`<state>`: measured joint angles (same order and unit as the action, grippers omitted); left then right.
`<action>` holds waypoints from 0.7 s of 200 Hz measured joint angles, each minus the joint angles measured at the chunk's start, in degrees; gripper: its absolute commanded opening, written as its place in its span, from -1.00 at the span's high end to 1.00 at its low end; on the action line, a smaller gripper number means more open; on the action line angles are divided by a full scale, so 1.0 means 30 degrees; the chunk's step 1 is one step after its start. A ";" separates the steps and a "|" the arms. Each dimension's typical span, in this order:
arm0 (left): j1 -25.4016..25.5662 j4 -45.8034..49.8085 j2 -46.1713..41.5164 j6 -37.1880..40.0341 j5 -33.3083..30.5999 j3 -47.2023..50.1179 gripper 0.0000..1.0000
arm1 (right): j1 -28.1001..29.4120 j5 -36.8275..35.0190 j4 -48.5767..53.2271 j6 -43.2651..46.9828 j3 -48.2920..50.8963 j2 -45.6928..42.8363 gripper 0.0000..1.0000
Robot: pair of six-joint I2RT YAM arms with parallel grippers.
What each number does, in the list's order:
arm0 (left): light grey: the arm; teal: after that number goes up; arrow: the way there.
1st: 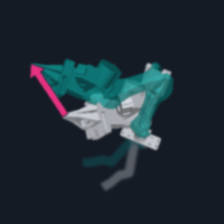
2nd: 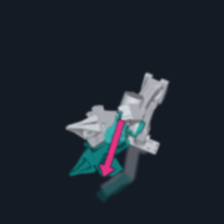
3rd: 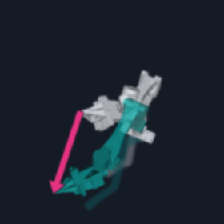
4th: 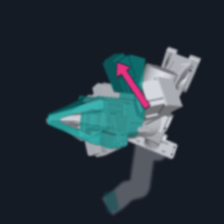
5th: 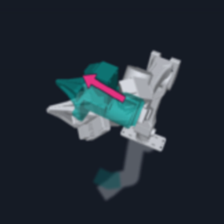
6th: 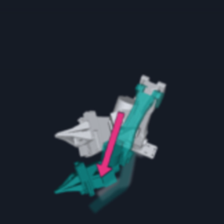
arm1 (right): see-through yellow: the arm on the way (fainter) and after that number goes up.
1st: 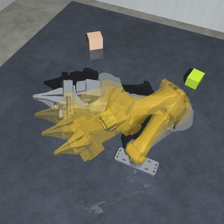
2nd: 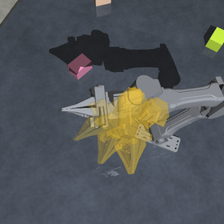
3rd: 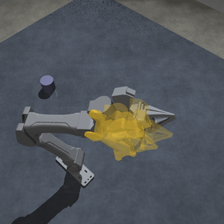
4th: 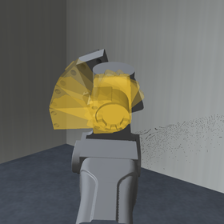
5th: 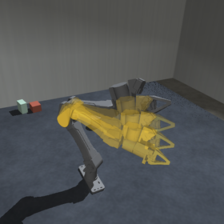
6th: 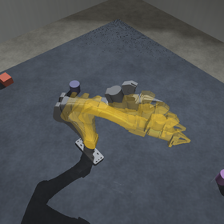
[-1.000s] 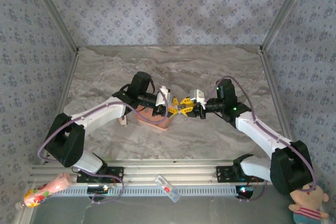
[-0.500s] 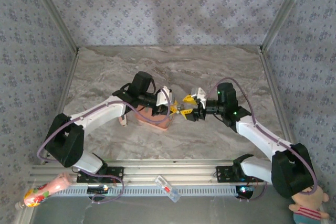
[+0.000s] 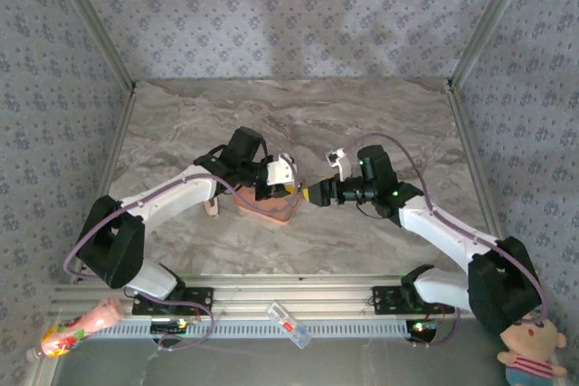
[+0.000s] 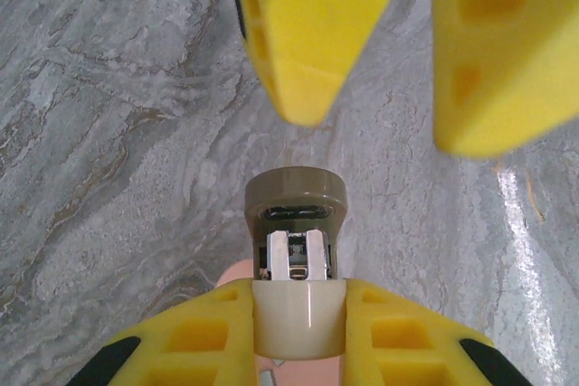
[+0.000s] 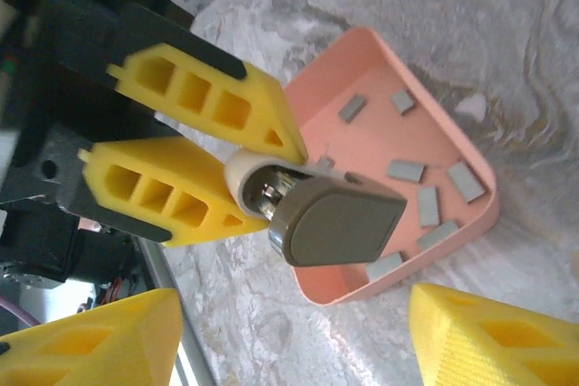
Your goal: Load the staples into the stapler
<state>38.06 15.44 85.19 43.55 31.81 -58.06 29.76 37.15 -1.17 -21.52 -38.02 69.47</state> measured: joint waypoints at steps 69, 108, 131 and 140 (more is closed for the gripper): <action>0.0226 0.0219 0.0000 0.0146 -0.0131 0.0000 0.79 | -0.0124 -0.0546 -0.0306 -0.1413 -0.0561 0.1632 -0.19; 0.0226 0.0393 0.0000 0.0197 -0.0313 -0.0036 0.79 | -0.1421 -0.0816 -0.1661 -0.2586 0.0153 0.2273 -0.13; 0.0233 0.0401 0.0000 0.0197 -0.0182 -0.0036 0.79 | -0.2404 -0.0838 -0.2871 -0.3490 0.1596 0.2958 -0.12; 0.0233 0.0401 0.0000 0.0197 -0.0051 -0.0051 0.79 | -0.2623 -0.0984 -0.3002 -0.3650 0.2018 0.3206 -0.12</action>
<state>38.76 16.64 85.19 44.14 31.66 -58.22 21.89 34.20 -10.17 -32.47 -31.97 79.09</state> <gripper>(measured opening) 0.211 0.559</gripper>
